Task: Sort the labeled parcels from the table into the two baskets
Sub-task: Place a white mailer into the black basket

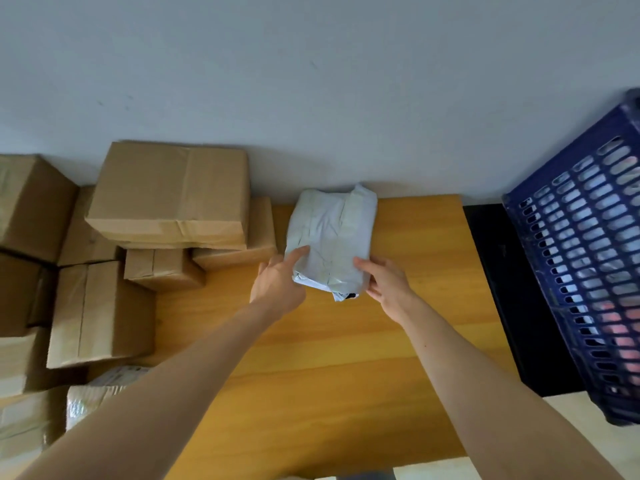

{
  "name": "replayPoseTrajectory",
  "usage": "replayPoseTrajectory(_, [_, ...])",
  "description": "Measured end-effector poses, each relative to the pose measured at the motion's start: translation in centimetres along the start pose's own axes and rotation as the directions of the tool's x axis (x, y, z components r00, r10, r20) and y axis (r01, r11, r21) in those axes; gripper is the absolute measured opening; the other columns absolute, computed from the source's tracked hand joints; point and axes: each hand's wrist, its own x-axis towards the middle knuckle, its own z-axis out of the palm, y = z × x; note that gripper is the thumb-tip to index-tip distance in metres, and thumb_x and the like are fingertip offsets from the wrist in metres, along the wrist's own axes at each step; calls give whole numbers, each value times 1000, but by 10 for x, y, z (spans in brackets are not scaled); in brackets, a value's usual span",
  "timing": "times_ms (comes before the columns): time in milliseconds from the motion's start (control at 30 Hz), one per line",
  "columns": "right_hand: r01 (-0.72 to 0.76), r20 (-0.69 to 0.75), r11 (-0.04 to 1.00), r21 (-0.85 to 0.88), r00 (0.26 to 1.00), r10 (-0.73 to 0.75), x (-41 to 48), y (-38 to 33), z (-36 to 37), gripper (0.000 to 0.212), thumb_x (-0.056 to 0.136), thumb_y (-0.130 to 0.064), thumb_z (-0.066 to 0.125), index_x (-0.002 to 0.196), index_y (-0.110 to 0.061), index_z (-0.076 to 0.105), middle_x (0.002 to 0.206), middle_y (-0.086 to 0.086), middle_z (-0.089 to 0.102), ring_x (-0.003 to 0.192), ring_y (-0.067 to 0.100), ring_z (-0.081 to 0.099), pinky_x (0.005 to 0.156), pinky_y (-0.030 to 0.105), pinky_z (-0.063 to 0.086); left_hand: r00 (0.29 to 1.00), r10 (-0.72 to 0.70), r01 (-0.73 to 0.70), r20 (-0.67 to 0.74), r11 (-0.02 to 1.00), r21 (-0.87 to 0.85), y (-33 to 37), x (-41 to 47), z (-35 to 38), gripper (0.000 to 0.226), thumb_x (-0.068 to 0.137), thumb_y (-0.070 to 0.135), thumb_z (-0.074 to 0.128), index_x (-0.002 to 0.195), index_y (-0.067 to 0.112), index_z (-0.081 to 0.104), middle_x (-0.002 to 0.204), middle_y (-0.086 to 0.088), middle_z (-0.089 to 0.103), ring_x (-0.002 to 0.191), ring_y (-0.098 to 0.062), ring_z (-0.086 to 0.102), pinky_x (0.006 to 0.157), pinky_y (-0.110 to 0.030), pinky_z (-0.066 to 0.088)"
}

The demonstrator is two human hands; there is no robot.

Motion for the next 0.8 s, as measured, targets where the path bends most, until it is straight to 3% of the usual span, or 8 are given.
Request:
replayPoseTrajectory(67, [9, -29, 1000, 28, 1000, -8, -9, -3, -4, 19, 82, -21, 75, 97, -17, 63, 95, -3, 71, 89, 13, 67, 74, 24, 52, 999, 46, -45, -29, 998, 38, 4, -4, -3, 88, 71, 1, 51, 143, 46, 29, 136, -4, 47, 124, -28, 34, 82, -32, 46])
replayPoseTrajectory(133, [11, -38, 999, 34, 999, -10, -19, -6, -8, 15, 82, -24, 75, 91, -20, 63, 91, -3, 71, 86, 12, 67, 69, 22, 49, 993, 90, -82, -73, 991, 107, 11, -9, -5, 85, 73, 5, 56, 143, 45, 28, 138, -4, 45, 125, -27, 31, 93, -36, 41])
replayPoseTrajectory(267, [3, -66, 999, 40, 998, -1, -37, -10, -16, 19, 81, -28, 75, 93, -18, 64, 94, 0, 71, 89, 15, 67, 92, 32, 49, 958, 201, -128, -203, 938, 321, 28, -24, -8, 77, 81, 25, 66, 144, 46, 26, 134, -6, 40, 124, -27, 29, 97, -37, 31])
replayPoseTrajectory(333, [14, -75, 999, 39, 997, -11, -48, -13, -20, 24, 80, -30, 76, 94, -15, 65, 95, 4, 72, 90, 18, 67, 96, 37, 49, 929, 262, -149, -261, 910, 386, 33, -34, -10, 74, 83, 30, 66, 144, 45, 26, 131, -5, 40, 121, -26, 31, 97, -36, 29])
replayPoseTrajectory(467, [60, -58, 998, 37, 997, -58, -76, -20, -28, 33, 80, -35, 75, 101, -12, 64, 100, 8, 72, 97, 24, 67, 95, 38, 51, 859, 357, -150, -368, 861, 485, 43, -58, -19, 68, 88, 21, 60, 144, 43, 28, 126, -5, 43, 117, -28, 35, 98, -36, 27])
replayPoseTrajectory(633, [132, -4, 991, 27, 991, -132, -118, -17, -44, 34, 83, -37, 71, 104, -11, 64, 101, 9, 71, 89, 23, 64, 94, 39, 50, 786, 421, -155, -452, 843, 516, 56, -98, -23, 62, 85, 25, 67, 141, 37, 42, 118, -10, 52, 111, -32, 42, 94, -41, 32])
replayPoseTrajectory(800, [213, 56, 976, -55, 976, -210, -151, -5, -62, 35, 85, -48, 66, 101, -18, 68, 92, 2, 74, 85, 17, 67, 83, 34, 50, 786, 382, -88, -485, 846, 525, 62, -144, -14, 66, 82, 39, 69, 142, 37, 40, 119, -8, 53, 114, -31, 41, 94, -39, 30])
